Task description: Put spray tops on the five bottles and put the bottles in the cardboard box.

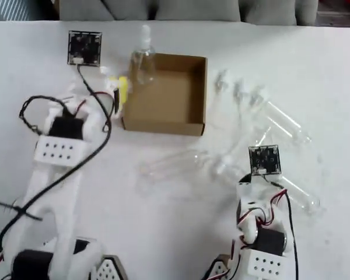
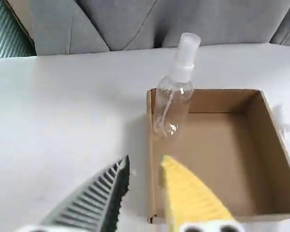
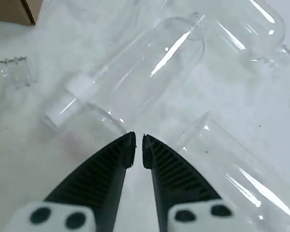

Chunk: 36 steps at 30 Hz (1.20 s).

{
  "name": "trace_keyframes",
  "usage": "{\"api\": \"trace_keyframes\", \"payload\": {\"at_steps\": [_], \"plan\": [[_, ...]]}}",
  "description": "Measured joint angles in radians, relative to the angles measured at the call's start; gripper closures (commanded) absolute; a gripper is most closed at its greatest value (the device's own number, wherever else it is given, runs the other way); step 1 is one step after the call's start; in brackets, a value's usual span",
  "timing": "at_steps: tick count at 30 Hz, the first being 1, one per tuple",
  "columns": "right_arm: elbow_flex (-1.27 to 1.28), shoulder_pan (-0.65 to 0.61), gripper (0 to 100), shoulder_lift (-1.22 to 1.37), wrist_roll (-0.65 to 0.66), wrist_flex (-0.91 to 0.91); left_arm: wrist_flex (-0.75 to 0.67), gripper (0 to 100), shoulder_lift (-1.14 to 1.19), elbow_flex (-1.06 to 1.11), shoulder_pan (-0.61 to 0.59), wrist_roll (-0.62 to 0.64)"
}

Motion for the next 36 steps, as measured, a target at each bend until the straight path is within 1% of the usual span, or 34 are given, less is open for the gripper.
{"api": "trace_keyframes", "payload": {"at_steps": [3,6,8,10,12,14,17,19,21,28,32,36], "plan": [[0.0,0.038,98.4,0.0,0.002,-0.025,0.075,95,-0.061,0.0,0.014,-0.084],[0.0,0.124,98.4,0.0,0.0,-0.072,0.212,95,-0.075,0.0,0.078,-0.189],[0.0,0.183,98.4,0.0,0.0,-0.094,0.316,95,-0.075,0.0,0.152,-0.275],[0.0,0.203,98.4,0.0,0.0,-0.098,0.405,95,-0.063,0.0,0.239,-0.351],[0.0,0.207,98.4,0.0,0.0,-0.101,0.462,95,-0.034,0.0,0.324,-0.408],[0.0,0.21,98.4,0.0,0.0,-0.101,0.493,92,0.005,0.0,0.394,-0.45],[0.0,0.21,98.4,0.0,0.0,-0.101,0.516,83,0.061,0.0,0.483,-0.496],[0.0,0.21,98.4,0.0,0.003,-0.101,0.519,76,0.083,0.0,0.531,-0.5],[0.0,0.21,98.4,0.0,0.005,-0.101,0.514,73,0.103,0.0,0.566,-0.5],[0.0,0.206,98.4,0.0,0.005,-0.101,0.419,73,0.235,-0.017,0.578,-0.5],[0.0,0.198,98.4,0.0,0.006,-0.101,0.414,73,0.391,-0.118,0.578,-0.5],[0.0,0.19,98.4,0.0,0.006,-0.101,0.413,73,0.574,-0.256,0.549,-0.5]]}}
